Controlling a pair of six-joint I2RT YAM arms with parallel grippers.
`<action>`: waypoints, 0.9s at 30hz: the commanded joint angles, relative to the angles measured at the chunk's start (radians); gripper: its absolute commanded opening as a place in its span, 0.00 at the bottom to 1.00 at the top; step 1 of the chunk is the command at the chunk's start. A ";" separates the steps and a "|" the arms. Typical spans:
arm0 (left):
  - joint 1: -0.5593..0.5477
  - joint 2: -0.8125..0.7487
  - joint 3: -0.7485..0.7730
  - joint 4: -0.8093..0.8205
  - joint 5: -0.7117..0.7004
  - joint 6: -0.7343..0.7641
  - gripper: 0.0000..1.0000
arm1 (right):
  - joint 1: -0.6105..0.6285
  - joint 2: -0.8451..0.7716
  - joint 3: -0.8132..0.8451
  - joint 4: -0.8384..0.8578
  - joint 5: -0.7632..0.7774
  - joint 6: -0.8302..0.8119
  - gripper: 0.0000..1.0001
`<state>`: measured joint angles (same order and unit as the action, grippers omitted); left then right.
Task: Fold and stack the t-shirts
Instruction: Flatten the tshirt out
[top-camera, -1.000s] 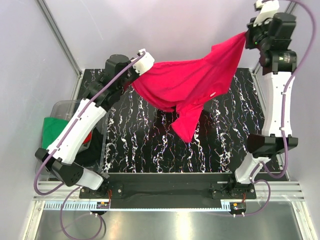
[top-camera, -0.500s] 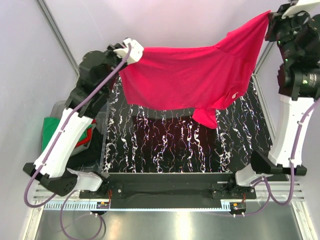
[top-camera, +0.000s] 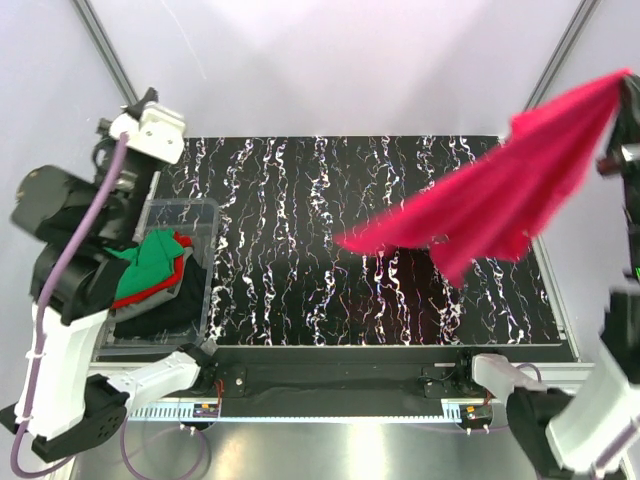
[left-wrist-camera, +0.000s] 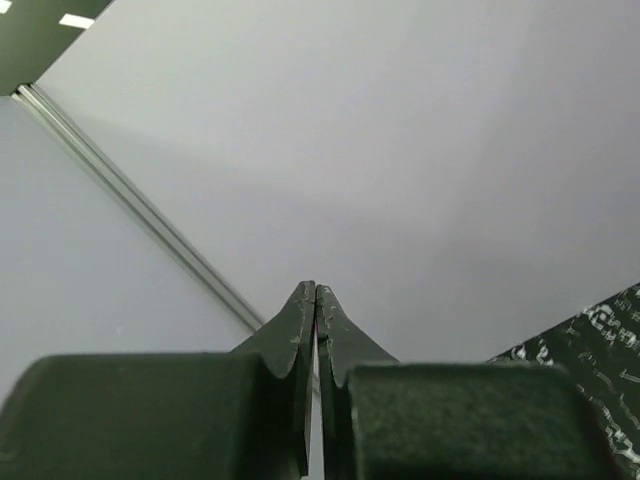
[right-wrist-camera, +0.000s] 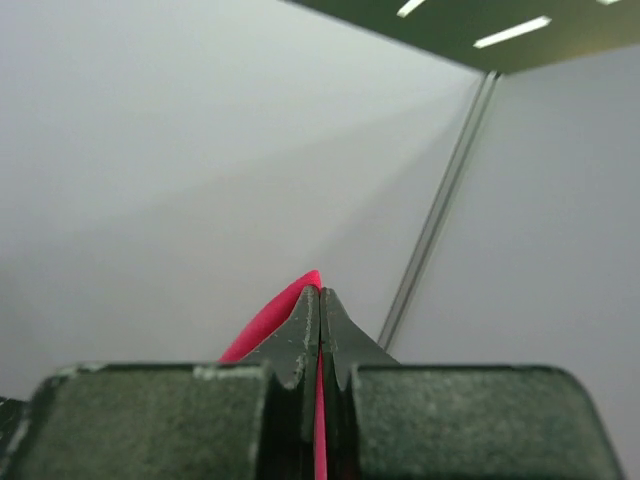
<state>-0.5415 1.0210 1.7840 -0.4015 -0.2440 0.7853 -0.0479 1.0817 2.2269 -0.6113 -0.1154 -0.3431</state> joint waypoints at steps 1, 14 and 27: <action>0.005 0.001 0.041 -0.043 0.074 -0.055 0.03 | -0.007 -0.051 -0.033 0.045 -0.021 -0.097 0.00; 0.005 -0.097 -0.438 -0.192 0.272 -0.331 0.52 | -0.007 0.003 -0.379 0.061 -0.179 -0.096 0.00; 0.084 -0.059 -0.420 -0.255 0.199 -0.339 0.67 | 0.277 0.634 0.600 -0.044 -0.342 0.037 0.00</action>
<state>-0.4698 0.9340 1.3334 -0.6872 -0.0299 0.4694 0.1257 1.7077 2.6125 -0.6891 -0.4019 -0.2958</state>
